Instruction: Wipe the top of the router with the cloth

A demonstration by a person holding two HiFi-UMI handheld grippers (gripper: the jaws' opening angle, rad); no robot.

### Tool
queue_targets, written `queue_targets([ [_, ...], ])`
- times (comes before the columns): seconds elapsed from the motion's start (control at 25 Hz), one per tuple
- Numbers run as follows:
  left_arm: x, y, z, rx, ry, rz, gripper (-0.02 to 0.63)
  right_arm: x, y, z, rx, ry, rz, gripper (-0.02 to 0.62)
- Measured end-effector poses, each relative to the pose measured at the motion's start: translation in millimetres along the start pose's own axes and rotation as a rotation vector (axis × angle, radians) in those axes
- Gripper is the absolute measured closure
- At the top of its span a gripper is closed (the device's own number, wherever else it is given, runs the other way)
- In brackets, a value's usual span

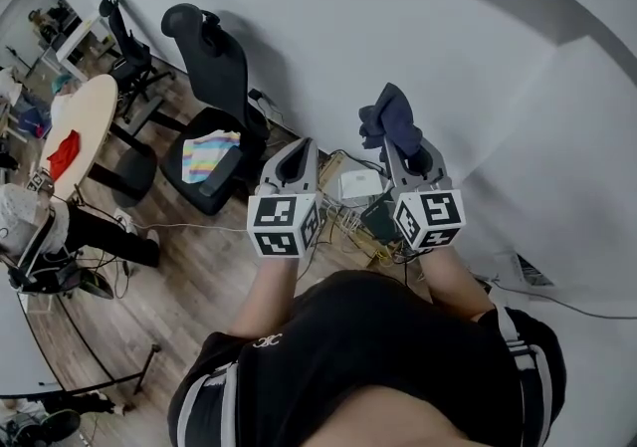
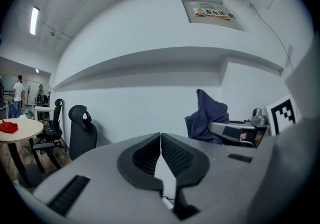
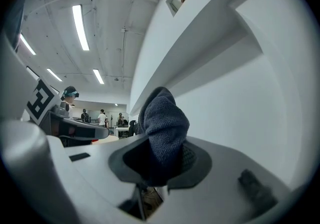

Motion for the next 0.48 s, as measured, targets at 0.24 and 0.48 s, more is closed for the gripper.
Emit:
queue_targets([
  [0.24,-2.1,-2.8,-9.9,-0.010,-0.003,0.010,0.591,-0.3,7.4,-9.1,-0.026,-0.014,-0.001,0.500],
  [0.48,-3.6,-5.4,-19.4,-0.012,-0.008,0.012,0.591,4.9,13.8,-18.3,-0.040,-0.002,-0.014,0.500],
])
Point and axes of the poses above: the fingertips, and each gripper's own axes: y forward along the fingers, z to its right, x out of its underside, the point moved 4 cm from there along -y, backward along the fingers, and after that the axes turned 13 degrees about z, right-handed, at the moved point
